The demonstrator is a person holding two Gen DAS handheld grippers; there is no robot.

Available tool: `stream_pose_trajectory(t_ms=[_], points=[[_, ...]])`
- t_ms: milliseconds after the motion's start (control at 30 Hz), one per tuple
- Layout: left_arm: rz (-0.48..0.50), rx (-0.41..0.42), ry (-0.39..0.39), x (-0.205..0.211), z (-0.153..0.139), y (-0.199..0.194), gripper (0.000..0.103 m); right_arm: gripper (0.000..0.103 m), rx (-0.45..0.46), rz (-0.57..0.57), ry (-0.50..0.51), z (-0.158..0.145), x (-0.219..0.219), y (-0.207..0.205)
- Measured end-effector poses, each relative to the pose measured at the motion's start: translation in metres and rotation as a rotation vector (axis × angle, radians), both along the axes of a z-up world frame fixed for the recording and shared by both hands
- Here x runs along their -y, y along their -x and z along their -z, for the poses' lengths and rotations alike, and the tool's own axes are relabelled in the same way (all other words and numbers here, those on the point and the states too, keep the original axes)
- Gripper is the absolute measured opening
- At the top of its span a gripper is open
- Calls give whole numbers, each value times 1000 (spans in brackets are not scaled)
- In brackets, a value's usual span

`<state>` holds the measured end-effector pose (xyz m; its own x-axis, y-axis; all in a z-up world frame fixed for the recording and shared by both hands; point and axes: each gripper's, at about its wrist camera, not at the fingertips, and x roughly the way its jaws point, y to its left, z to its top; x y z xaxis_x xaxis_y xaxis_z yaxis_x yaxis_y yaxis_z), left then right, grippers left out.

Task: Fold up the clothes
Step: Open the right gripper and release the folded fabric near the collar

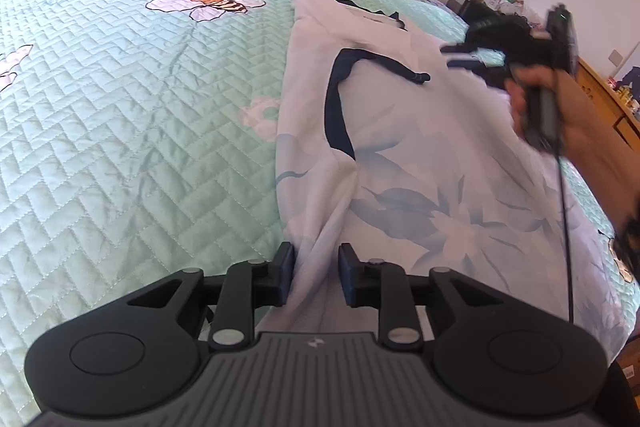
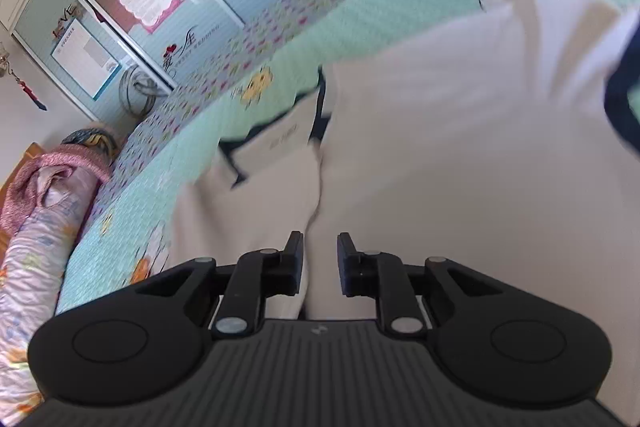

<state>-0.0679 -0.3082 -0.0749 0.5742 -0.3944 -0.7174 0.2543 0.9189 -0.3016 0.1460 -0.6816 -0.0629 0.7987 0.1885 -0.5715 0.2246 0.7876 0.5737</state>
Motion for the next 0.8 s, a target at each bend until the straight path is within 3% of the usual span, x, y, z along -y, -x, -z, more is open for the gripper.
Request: stream_pose_trajectory(t_ms=[167,267,367,500,533,567,633,700,800], points=[[4,-4,28,-2,2,-3,29,28,36,-86,4,4,13,-77],[7,-5,46,-3,4,-5,30,31,2,-142,55,10,10,-106],[10,-6,62,-4,5,-7,31,35,-40,-176,114,19,7,-118],[14,-3,76,-4,6,-8,35,35,-9,-196,117,24,9,-118],[15,-1,75,-4,6,-8,36,31,-10,-213,111,24,8,-118],[16,-1,73,-3,5,-8,36,16,-11,-230,109,24,6,-118],[17,1,72,-3,5,-8,37,4,-8,-259,108,23,2,-116],[19,4,68,-2,5,-8,37,4,29,-250,124,12,-1,-108],[22,9,59,-1,5,-7,37,4,82,-148,141,-11,7,-94]])
